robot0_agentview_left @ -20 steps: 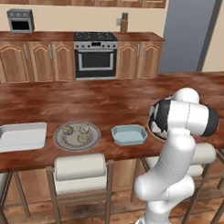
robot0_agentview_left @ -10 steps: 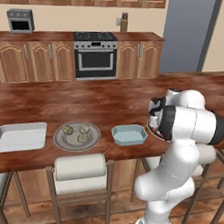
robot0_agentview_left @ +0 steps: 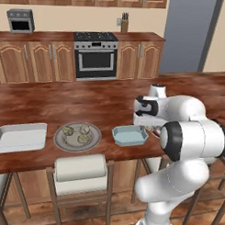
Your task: Place two dumplings into each of the tupperware containers and then place the containers in the fridge.
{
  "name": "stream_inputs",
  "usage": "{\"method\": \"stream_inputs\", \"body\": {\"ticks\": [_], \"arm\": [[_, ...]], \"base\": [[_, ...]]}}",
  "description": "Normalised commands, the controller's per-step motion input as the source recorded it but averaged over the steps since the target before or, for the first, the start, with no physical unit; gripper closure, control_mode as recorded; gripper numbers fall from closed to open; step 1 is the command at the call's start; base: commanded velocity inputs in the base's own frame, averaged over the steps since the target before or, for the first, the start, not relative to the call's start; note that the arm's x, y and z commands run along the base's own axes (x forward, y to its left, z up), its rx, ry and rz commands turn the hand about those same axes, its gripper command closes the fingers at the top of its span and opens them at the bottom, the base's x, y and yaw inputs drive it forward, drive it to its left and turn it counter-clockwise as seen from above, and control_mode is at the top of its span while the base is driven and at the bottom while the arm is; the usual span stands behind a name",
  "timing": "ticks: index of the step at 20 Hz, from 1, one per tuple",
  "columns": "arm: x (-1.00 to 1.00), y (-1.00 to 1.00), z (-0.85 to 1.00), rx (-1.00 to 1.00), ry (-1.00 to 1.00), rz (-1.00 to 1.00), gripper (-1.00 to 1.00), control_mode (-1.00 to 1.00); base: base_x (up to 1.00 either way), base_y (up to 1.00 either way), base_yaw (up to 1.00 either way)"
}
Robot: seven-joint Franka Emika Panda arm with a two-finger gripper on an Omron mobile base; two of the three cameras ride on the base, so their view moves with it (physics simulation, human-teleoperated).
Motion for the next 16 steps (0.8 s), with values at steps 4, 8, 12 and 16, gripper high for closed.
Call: {"method": "stream_inputs", "body": {"ticks": [4, 8, 12, 16], "arm": [[0.24, 0.42, 0.0, 0.0, 0.1, 0.01, 1.0, -1.0], [0.32, 0.35, -0.04, 0.0, 0.08, 0.0, 1.0, -1.0], [0.01, 0.02, -0.12, 0.0, 0.04, 0.0, 1.0, -1.0], [0.0, 0.0, -0.52, 0.0, 0.0, 0.0, 1.0, -1.0]], "base": [[0.0, 0.0, 0.0], [0.0, 0.0, 0.0], [0.0, 0.0, 0.0], [0.0, 0.0, 0.0]]}}
